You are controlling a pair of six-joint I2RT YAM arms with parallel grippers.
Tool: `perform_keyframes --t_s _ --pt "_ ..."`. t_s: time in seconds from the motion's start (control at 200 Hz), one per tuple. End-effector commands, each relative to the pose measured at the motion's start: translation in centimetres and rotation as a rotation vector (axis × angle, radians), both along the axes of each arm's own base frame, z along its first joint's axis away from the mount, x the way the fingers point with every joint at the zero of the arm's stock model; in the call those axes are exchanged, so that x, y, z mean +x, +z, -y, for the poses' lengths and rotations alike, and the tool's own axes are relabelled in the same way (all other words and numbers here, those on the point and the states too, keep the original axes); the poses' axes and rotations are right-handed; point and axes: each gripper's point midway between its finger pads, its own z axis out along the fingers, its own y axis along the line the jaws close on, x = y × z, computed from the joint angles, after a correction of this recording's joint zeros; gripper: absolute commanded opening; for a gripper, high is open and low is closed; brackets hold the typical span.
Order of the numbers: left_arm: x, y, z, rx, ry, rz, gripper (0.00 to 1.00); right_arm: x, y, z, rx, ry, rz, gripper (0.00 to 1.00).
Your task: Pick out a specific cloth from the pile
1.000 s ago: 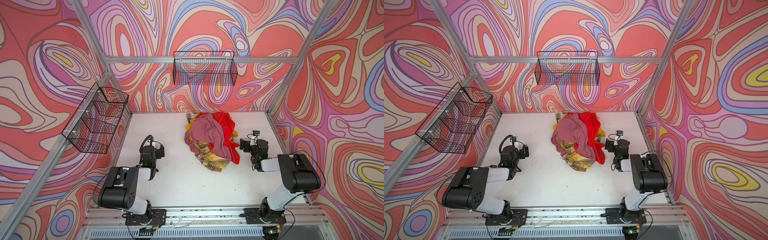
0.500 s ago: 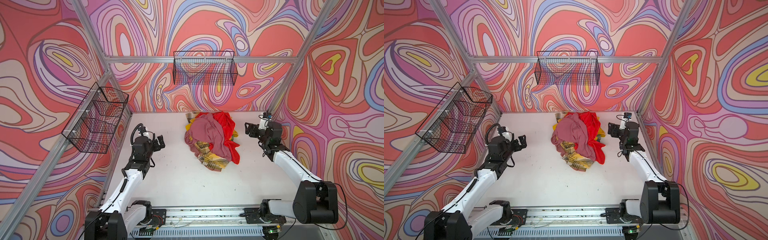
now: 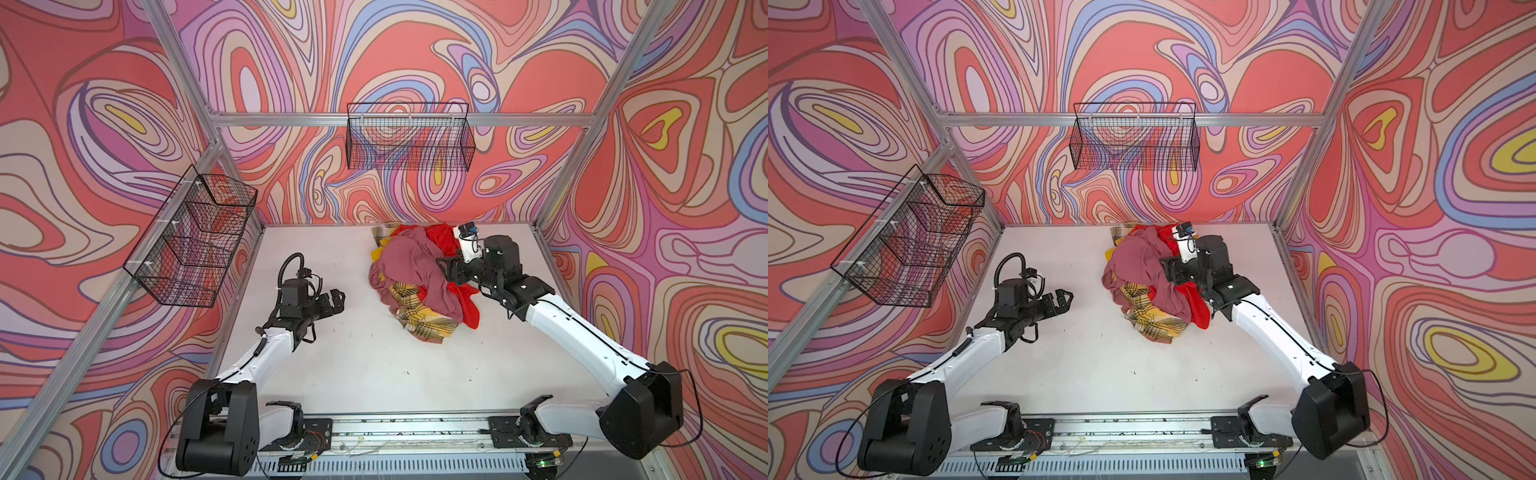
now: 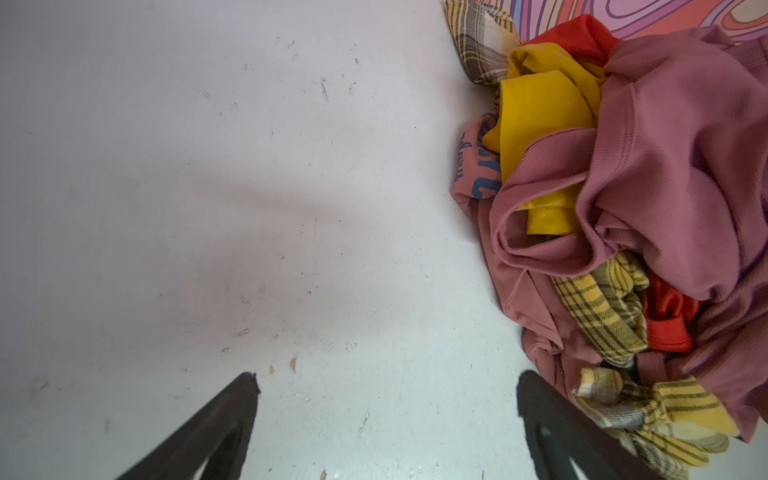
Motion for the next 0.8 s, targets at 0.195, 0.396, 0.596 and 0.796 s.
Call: perform_keyframes --t_s 0.195,0.396,0.596,0.796 --pt "-0.1 0.5 0.1 0.01 -0.009 -0.031 1.0 -4.0 -9.2 -7.2 -0.463 0.151 -0.123 0.64" --pt "-0.4 0.1 -0.7 0.022 0.038 -0.028 1.0 -4.1 -11.6 -9.6 -0.574 0.155 -0.127 0.62" --pt "-0.4 0.4 -1.0 0.034 0.052 -0.027 1.0 -4.9 -13.1 -12.7 -0.666 0.186 -0.081 0.61" --pt "-0.4 0.3 -1.6 0.054 0.081 -0.03 1.0 -4.8 -16.6 -14.9 -0.795 0.217 -0.105 0.56"
